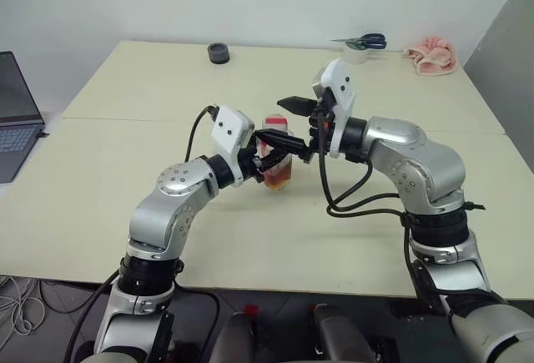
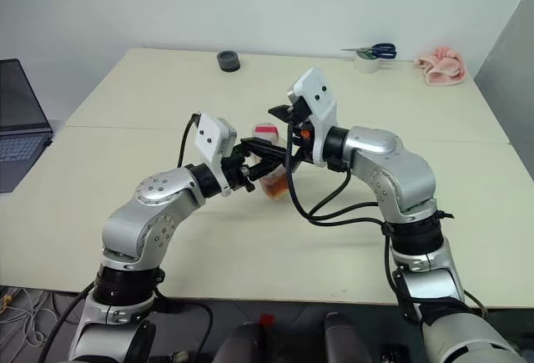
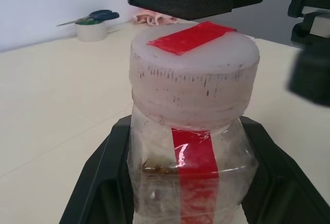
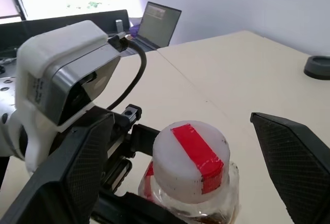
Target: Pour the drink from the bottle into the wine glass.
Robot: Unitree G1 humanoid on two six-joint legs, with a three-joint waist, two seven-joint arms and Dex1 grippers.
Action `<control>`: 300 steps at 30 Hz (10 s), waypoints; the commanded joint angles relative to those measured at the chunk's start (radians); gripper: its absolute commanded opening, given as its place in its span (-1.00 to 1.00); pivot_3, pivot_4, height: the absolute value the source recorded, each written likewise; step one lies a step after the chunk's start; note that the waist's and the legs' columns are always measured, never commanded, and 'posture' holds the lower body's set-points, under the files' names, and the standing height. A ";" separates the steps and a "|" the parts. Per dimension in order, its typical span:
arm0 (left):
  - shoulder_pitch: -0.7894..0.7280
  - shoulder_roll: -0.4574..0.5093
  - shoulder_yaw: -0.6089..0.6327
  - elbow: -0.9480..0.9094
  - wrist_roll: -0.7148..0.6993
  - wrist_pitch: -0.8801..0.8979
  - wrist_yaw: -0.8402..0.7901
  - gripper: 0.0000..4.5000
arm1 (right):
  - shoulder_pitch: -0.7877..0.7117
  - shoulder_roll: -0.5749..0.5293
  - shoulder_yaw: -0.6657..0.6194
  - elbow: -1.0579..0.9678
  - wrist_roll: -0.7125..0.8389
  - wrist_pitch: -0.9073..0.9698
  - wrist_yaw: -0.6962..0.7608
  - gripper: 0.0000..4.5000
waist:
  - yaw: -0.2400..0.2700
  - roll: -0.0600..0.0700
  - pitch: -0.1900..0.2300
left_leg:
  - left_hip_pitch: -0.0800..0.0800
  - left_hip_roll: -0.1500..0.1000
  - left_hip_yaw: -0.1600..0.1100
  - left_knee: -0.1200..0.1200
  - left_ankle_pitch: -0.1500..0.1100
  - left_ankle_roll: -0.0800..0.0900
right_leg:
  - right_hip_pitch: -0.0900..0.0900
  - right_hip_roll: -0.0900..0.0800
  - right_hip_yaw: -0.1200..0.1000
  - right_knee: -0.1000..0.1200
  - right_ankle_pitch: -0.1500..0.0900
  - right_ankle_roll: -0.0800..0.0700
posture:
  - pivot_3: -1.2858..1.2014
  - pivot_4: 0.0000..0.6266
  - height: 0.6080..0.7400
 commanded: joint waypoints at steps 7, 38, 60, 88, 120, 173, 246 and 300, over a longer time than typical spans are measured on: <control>-0.003 0.001 0.008 -0.081 -0.019 -0.013 -0.001 -0.05 | 0.013 0.045 -0.015 -0.010 0.022 0.005 -0.082 0.44 | 0.000 0.000 0.000 | 0.000 0.000 0.000 0.000 0.000 0.000 | 0.000 0.000 0.000 0.000 0.000 0.000 | 0.03 -0.52 1.00; 0.027 0.019 0.006 -0.133 -0.040 0.036 0.023 -0.06 | -0.326 -0.031 0.041 0.844 -0.056 -0.599 0.699 -0.14 | -0.001 0.000 0.000 | 0.000 0.000 0.001 0.000 0.000 0.000 | 0.000 0.000 0.000 0.000 0.003 -0.004 | 0.03 -0.52 1.00; -0.003 0.005 -0.012 -0.081 -0.004 0.018 0.043 -0.06 | -0.016 -0.126 -0.009 0.007 0.007 -0.063 0.246 1.00 | 0.001 0.001 0.000 | 0.000 0.000 0.000 0.000 0.000 0.000 | 0.000 0.000 0.000 0.000 0.001 -0.001 | 0.03 -0.52 1.00; 0.012 0.006 -0.008 -0.076 0.003 -0.004 0.045 -0.06 | 0.039 0.051 -0.051 -0.111 0.081 0.157 -0.173 -0.21 | 0.000 0.001 0.000 | 0.000 0.000 0.001 0.000 0.000 0.000 | 0.000 0.000 0.001 0.000 0.000 0.000 | 0.03 -0.52 1.00; 0.000 0.027 0.002 -0.101 -0.005 0.027 0.055 -0.07 | -0.147 -0.132 -0.007 0.383 -0.008 -0.294 0.478 1.00 | 0.000 0.001 0.001 | 0.000 0.000 0.000 0.000 0.000 0.000 | 0.000 0.000 0.000 0.000 0.002 -0.004 | 0.03 -0.52 1.00; -0.022 0.033 0.003 -0.052 0.017 0.003 0.044 -0.09 | -0.212 -0.066 0.068 0.599 -0.011 -0.480 0.481 -0.18 | 0.000 0.001 0.001 | 0.000 0.000 0.001 0.000 0.000 0.000 | 0.000 0.001 0.001 -0.001 0.000 0.000 | 0.03 -0.52 1.00; 0.011 0.013 0.001 -0.097 0.014 0.026 0.052 -0.11 | -0.094 0.044 0.015 0.297 -0.079 -0.267 0.087 1.00 | 0.000 0.002 0.002 | 0.000 0.000 0.000 0.000 0.001 -0.002 | 0.000 0.000 0.000 0.001 0.002 -0.004 | 0.03 -0.52 1.00; 0.002 0.019 -0.001 -0.086 0.012 0.027 0.047 -0.13 | -0.040 -0.104 0.001 0.174 0.063 -0.161 0.232 1.00 | 0.000 0.002 0.002 | 0.000 0.000 0.000 0.001 0.001 -0.002 | 0.000 0.000 0.000 0.001 0.002 -0.003 | 0.03 -0.52 1.00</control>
